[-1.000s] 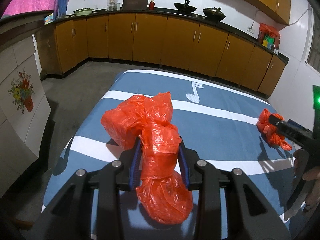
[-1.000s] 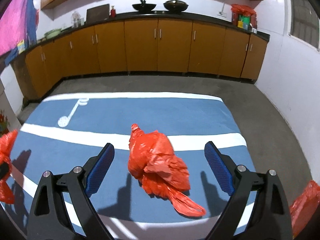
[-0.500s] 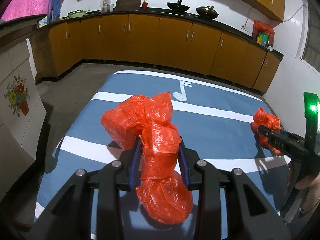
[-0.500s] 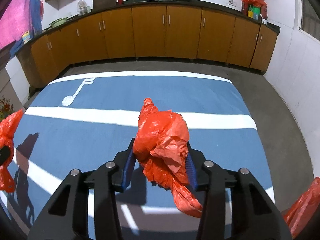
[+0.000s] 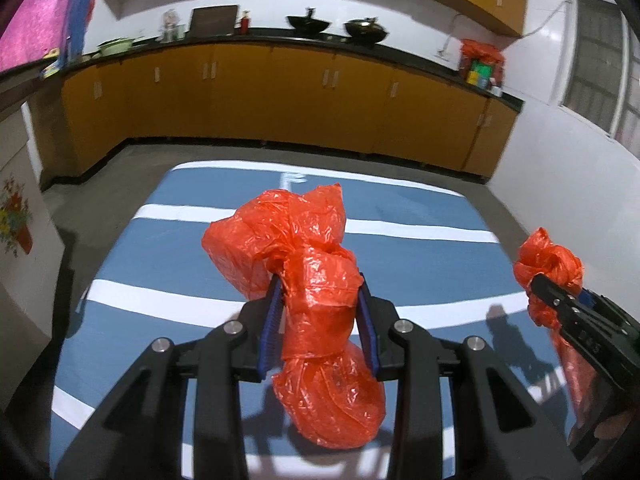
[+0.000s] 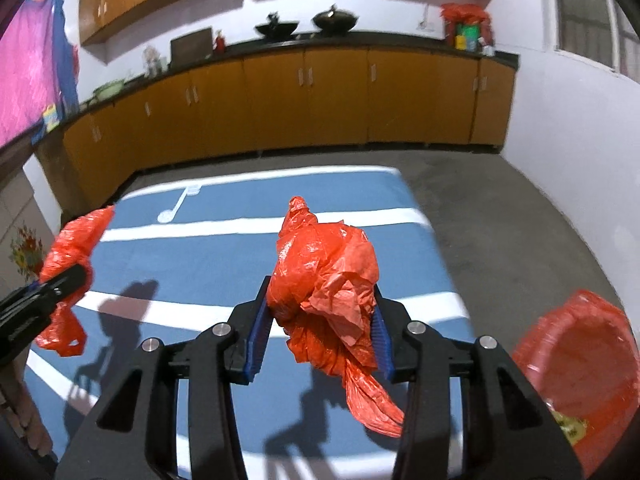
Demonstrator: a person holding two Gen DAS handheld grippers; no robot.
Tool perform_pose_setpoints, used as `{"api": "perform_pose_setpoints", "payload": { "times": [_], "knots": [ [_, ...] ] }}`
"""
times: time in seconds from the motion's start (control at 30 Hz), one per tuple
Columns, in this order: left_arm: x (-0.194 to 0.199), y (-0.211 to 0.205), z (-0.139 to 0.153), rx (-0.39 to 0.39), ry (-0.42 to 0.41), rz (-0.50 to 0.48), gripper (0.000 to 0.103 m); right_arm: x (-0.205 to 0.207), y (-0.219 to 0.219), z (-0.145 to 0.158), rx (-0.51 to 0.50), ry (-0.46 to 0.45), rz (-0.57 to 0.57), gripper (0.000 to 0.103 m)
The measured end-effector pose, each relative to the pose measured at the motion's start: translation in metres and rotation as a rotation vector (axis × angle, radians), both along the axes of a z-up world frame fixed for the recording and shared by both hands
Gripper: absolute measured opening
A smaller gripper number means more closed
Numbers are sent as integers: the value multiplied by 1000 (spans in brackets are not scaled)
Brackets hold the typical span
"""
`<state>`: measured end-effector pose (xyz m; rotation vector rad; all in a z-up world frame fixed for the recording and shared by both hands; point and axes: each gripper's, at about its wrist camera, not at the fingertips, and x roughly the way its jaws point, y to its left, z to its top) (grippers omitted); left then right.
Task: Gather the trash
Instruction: 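Carry both red bags over the orange basket and open both tools to drop them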
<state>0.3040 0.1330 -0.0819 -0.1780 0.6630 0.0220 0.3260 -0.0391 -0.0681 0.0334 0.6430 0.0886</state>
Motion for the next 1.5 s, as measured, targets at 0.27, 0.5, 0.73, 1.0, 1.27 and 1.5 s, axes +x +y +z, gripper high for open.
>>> {"api": "perform_pose_setpoints", "payload": {
  "times": [0.27,0.5,0.73,1.0,1.27,1.5],
  "knots": [
    [-26,-55,22,-20,-41,-129,35,-50,-47,30,19,-76,-117,44],
    [-46,-114,34,-63,-52,-263,35,-86,-82,38,-1,-115,-220,44],
    [-58,-178,40,-73,-61,-395,35,-115,-123,39,-22,-137,-344,44],
    [-64,-240,37,-102,-44,-543,35,-135,-164,31,14,-127,-468,44],
    [-67,-285,31,-92,-24,-649,35,-147,-185,27,29,-129,-535,44],
    [-66,-308,28,-88,-16,-712,35,-152,-192,23,47,-131,-556,44]
  ]
}}
